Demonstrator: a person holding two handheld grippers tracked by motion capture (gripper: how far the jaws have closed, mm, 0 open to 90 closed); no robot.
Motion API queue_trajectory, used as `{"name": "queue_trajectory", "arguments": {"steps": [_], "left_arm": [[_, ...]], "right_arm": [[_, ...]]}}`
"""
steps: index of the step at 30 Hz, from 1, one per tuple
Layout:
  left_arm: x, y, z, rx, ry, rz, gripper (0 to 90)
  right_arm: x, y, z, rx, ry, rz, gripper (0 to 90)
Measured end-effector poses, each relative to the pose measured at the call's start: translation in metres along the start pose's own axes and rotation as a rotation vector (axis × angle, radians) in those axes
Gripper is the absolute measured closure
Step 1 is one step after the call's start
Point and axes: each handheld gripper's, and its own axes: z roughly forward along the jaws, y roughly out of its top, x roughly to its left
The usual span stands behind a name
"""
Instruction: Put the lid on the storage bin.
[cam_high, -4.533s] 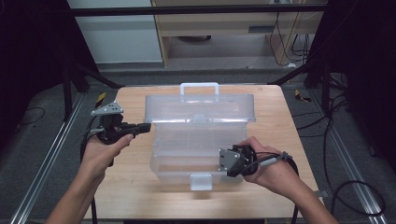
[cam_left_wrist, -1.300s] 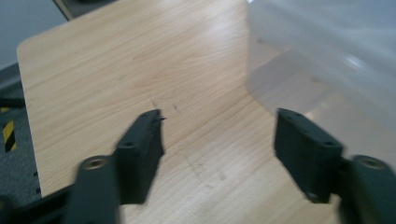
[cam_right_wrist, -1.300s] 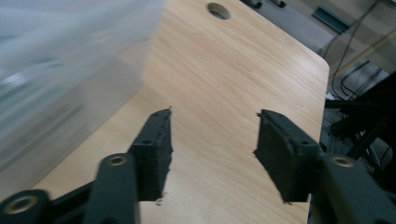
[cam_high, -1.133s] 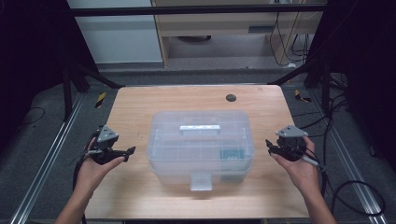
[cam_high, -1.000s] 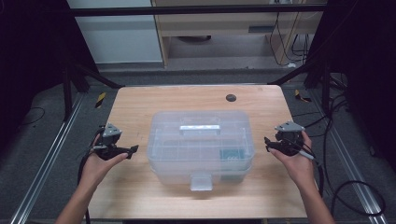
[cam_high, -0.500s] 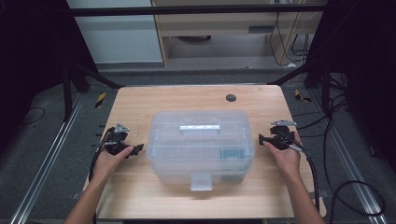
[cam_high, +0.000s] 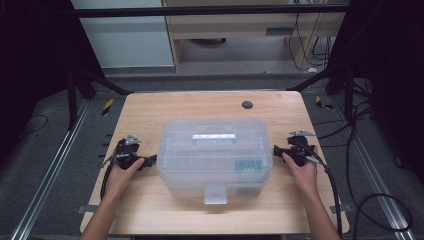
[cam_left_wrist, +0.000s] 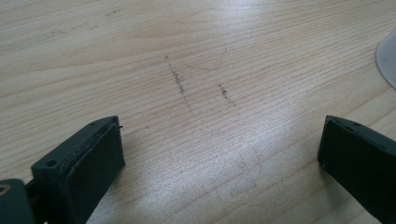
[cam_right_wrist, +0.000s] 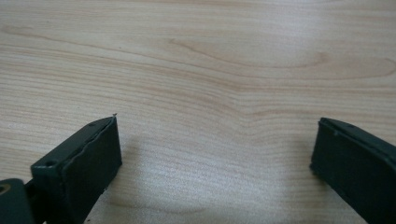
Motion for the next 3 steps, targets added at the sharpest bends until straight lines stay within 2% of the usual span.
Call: {"name": "queue_trajectory", "arguments": {"steps": [3], "left_arm": [[0.0002,-0.0001,-0.0001,0.001,-0.001,-0.003,0.0]], "right_arm": [[0.0012,0.0002,0.0001,0.007,-0.008,0.006,0.3]]}}
